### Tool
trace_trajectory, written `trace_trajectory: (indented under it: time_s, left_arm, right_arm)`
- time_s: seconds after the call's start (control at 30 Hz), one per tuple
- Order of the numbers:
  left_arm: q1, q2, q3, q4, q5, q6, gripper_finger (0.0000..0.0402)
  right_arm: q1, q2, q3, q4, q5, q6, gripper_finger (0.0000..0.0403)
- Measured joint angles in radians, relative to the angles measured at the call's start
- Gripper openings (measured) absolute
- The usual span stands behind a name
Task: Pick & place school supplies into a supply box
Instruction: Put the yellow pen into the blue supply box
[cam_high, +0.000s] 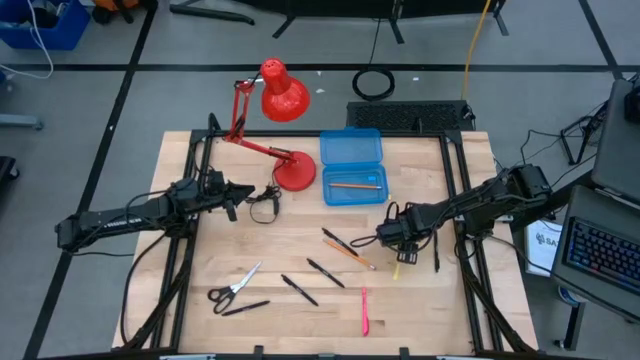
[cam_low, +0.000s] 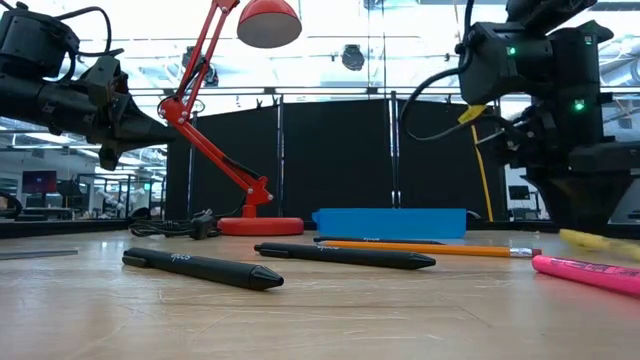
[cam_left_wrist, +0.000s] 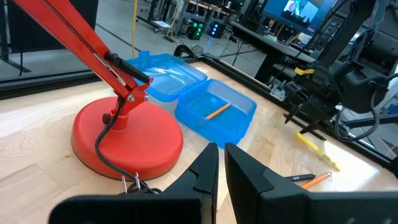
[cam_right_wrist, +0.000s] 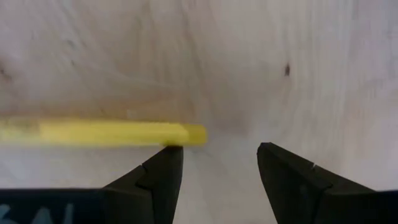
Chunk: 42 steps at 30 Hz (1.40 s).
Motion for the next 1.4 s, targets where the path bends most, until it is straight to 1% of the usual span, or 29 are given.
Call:
trace_trajectory:
  time_s: [0.1,0.23,0.33,0.43,0.5,0.57,0.67,0.77,0.87,0.93,1.03,1.17,1.3,1.4]
  left_arm:
    - [0.0,0.0,0.0,0.0,0.0,0.0,0.0031]
    - [0.0,0.0,0.0,0.0,-0.01,-0.001,0.0031]
    - [0.0,0.0,0.0,-0.001,-0.028,-0.002,0.0031]
    - [0.0,0.0,0.0,-0.001,-0.029,-0.008,0.0031]
    - [0.0,0.0,0.0,-0.001,-0.032,-0.011,0.0031]
    - [0.0,0.0,0.0,-0.001,-0.035,-0.011,0.0031]
    - [0.0,0.0,0.0,0.0,-0.035,-0.022,0.0031]
    - [0.0,0.0,0.0,0.0,-0.035,-0.028,0.0031]
    - [0.0,0.0,0.0,0.008,-0.035,-0.028,0.0031]
    - [0.0,0.0,0.0,0.006,-0.033,-0.028,0.0031]
    - [0.0,0.0,0.0,0.003,-0.023,-0.019,0.0031]
    - [0.0,0.0,0.0,0.0,-0.019,0.027,0.0031]
    - [0.0,0.0,0.0,0.0,-0.017,0.083,0.0031]
    - [0.0,0.0,0.0,0.0,-0.017,0.106,0.0031]
  right_arm:
    - [0.0,-0.003,0.021,-0.03,0.0,0.025,0.0195]
    - [0.006,-0.05,0.037,-0.025,-0.002,0.083,0.0194]
    - [0.001,-0.104,0.037,0.004,-0.004,0.213,0.0194]
    - [-0.022,-0.145,0.037,0.099,-0.038,0.367,0.0194]
    - [-0.027,-0.156,0.037,0.206,-0.076,0.394,0.0194]
    - [-0.023,-0.156,0.037,0.302,-0.092,0.433,0.0194]
    - [-0.025,-0.134,0.038,0.394,-0.174,0.529,0.0194]
    - [-0.024,-0.113,0.038,0.396,-0.195,0.647,0.0194]
    - [-0.023,-0.111,0.038,0.339,-0.211,0.74,0.0194]
    - [-0.023,-0.111,0.037,0.34,-0.219,0.787,0.0194]
    - [-0.017,-0.111,0.037,0.345,-0.266,0.832,0.0194]
    - [0.003,-0.111,0.037,0.363,-0.264,0.94,0.0194]
    - [0.003,-0.111,0.037,0.352,-0.262,1.159,0.0194]
    - [0.003,-0.11,0.037,0.355,-0.258,1.234,0.0194]
